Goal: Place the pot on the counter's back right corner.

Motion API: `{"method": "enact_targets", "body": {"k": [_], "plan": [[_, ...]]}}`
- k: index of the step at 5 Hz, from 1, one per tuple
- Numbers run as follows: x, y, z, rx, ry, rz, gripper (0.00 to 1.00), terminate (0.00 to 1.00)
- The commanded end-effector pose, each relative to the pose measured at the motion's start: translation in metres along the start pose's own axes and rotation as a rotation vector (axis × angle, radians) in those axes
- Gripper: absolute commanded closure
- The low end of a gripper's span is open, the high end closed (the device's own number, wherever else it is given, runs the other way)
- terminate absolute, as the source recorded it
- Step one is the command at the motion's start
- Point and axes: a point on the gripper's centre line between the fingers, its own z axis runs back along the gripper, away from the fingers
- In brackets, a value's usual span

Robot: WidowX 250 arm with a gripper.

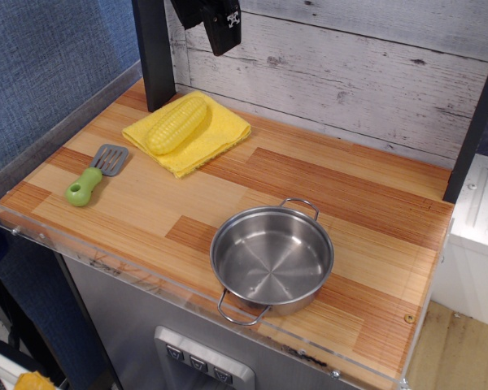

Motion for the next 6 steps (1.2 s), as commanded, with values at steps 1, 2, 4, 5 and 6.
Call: {"method": "enact_targets", "body": {"k": [1,2,4,5,6], "plan": [[0.0,0.0,0.0,0.0,0.0,0.0,0.0,0.0],[-0.012,-0.026,0.012,-0.025,0.002,-0.063,0.0,0.0],[-0.046,-0.06,0.039,-0.046,0.011,-0.093,0.0,0.0],[-0.062,-0.076,0.048,-0.058,0.05,0.012,0.0,0.0],[-0.073,-0.096,0.038,-0.083,0.097,0.14,0.0,0.0]]}}
